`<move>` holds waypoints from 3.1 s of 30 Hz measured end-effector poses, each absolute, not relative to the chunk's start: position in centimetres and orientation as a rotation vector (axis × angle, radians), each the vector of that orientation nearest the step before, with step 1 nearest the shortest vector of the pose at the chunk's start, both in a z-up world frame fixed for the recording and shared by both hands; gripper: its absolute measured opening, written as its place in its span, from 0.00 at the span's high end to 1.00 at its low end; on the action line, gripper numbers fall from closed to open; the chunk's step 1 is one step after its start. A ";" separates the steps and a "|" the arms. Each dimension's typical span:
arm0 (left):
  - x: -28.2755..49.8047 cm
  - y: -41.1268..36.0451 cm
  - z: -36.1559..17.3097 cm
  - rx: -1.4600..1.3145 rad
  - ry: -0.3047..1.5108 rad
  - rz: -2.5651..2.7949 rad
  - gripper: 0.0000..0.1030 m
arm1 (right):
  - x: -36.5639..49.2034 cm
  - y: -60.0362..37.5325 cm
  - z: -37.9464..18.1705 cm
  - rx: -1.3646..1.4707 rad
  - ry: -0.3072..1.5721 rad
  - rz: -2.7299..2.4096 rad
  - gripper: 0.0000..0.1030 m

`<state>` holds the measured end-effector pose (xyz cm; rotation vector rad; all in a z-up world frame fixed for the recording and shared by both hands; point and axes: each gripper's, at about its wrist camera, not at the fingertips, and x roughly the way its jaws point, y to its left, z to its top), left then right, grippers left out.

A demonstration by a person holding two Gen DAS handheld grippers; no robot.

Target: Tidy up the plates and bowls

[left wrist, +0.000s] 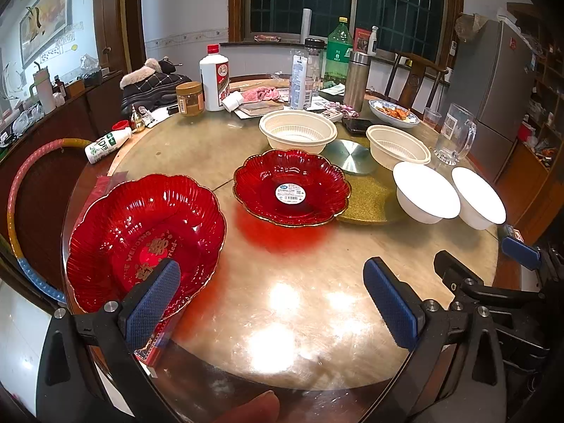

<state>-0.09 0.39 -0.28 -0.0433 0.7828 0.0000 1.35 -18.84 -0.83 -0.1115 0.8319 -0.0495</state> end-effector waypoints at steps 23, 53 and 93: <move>0.6 -0.6 -1.4 -0.040 0.809 0.002 0.00 | 1.7 -20.0 -1.4 -0.087 0.842 -0.060 0.00; -2.2 19.1 -2.7 -0.167 0.800 0.328 0.00 | 6.9 -9.6 -3.9 0.089 1.024 0.430 0.00; 4.2 21.6 -8.3 -0.244 1.029 0.342 0.76 | 14.4 0.4 -9.8 0.051 1.257 0.433 0.70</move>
